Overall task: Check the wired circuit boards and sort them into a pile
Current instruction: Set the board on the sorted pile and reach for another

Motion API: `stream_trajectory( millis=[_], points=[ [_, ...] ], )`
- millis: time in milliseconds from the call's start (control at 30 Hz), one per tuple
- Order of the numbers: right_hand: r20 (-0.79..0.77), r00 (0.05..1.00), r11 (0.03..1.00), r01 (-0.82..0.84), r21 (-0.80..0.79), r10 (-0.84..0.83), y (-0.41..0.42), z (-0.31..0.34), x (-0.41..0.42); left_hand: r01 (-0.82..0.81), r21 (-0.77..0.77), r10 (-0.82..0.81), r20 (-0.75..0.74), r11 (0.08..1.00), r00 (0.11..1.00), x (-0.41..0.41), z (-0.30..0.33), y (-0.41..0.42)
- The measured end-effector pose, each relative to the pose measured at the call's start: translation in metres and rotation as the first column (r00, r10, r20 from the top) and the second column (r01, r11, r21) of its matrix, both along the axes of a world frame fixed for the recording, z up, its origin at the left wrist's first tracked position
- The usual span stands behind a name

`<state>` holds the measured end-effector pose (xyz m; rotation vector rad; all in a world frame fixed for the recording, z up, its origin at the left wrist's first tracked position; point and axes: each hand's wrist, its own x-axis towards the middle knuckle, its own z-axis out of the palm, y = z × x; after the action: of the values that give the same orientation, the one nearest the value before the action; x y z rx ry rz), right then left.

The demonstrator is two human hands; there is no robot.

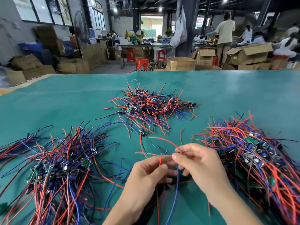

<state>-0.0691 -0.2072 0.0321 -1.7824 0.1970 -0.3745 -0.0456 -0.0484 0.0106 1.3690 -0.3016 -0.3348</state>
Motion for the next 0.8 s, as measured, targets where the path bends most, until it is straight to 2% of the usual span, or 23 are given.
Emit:
stream_trajectory(
  millis=[100,200,300,433,533,633,733,800],
  points=[
    [0.104,0.988,0.962,0.085,0.260,-0.115,-0.011,0.004,0.003,-0.031,-0.067,0.026,-0.078,0.997,0.997,0.002,-0.003,-0.001],
    [0.152,0.969,0.839,0.083,0.537,-0.193,-0.025,0.014,0.002,-0.033,-0.102,0.021,-0.113,0.994,0.993,0.003,-0.006,0.000],
    [0.126,0.985,0.663,-0.019,0.749,-0.114,-0.029,0.023,0.000,-0.019,-0.136,-0.001,-0.141,0.991,0.990,0.006,-0.006,0.000],
    [0.063,0.997,0.554,-0.081,0.829,0.051,-0.024,0.024,-0.001,-0.029,-0.189,-0.003,-0.167,0.981,0.986,0.008,-0.005,0.000],
    [0.020,0.987,0.579,-0.111,0.807,0.161,-0.015,0.021,-0.001,0.003,-0.182,-0.022,-0.103,0.983,0.994,0.007,-0.006,0.001],
    [0.004,0.964,0.694,-0.193,0.694,0.265,-0.005,0.015,-0.003,0.056,-0.159,-0.060,-0.019,0.986,0.998,0.005,-0.004,0.001],
    [-0.022,0.965,0.835,-0.214,0.507,0.261,0.000,0.009,-0.004,0.099,-0.179,-0.101,-0.004,0.979,0.995,0.002,0.001,0.002],
    [-0.027,0.970,0.876,-0.208,0.436,0.244,0.001,0.007,-0.003,0.085,-0.167,-0.088,-0.013,0.982,0.996,0.000,0.002,0.001]
  ],
)
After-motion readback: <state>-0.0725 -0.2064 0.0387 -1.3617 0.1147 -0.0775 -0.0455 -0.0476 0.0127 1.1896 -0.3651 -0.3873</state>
